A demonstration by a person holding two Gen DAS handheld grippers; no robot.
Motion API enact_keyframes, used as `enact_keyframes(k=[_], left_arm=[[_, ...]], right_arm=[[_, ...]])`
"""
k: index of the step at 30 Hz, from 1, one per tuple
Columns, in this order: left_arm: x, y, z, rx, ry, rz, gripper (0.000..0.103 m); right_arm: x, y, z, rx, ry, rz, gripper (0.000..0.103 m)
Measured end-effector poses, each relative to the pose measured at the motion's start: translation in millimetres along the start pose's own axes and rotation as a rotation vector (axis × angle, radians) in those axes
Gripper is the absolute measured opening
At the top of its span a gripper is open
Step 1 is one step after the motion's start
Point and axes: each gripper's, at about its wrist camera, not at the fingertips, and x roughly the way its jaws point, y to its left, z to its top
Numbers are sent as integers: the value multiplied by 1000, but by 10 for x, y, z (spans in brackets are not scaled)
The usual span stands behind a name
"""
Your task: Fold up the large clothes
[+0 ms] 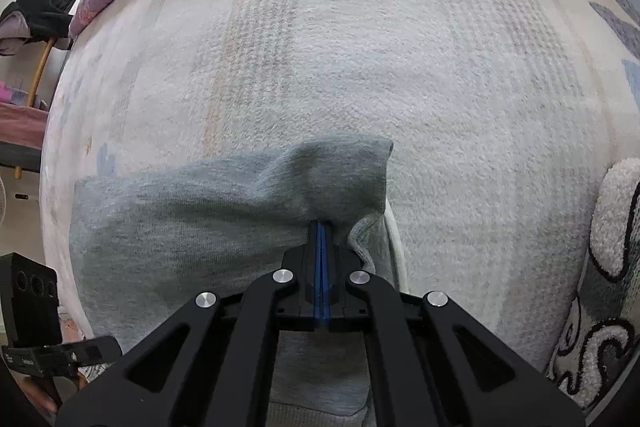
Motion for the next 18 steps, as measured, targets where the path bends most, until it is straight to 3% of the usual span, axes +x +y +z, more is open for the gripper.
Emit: enact_keyframes(k=[4,6,8,10,12,14,17,18], left_arm=[[279,43,1,-38,16,-23,89],[363,52,64,-48,10,-18,87],[359,-44,83,-9,-1,31,71],[314,-78,65,9,-6,33,60],[254,-107,49,5,-10,24,53],[224,-170,39,12,-10,29,49],[185,-303,62,15,1,13,47],[203,-366,82,9,2,7,47]], right_arm=[[-25,-31,-40,18,-16,13,0],[-73,-31,-66,29,-28,13,0],[-160,-36,-108,52,-47,17,0],[-297,-57,-203,89,-76,28,6],[-461,-83,-366,137,-102,57,20],[-685,-98,-658,222,-155,95,51],[-892,-90,-1136,373,-216,159,70],[-920,-112,-1332,460,-232,206,71]])
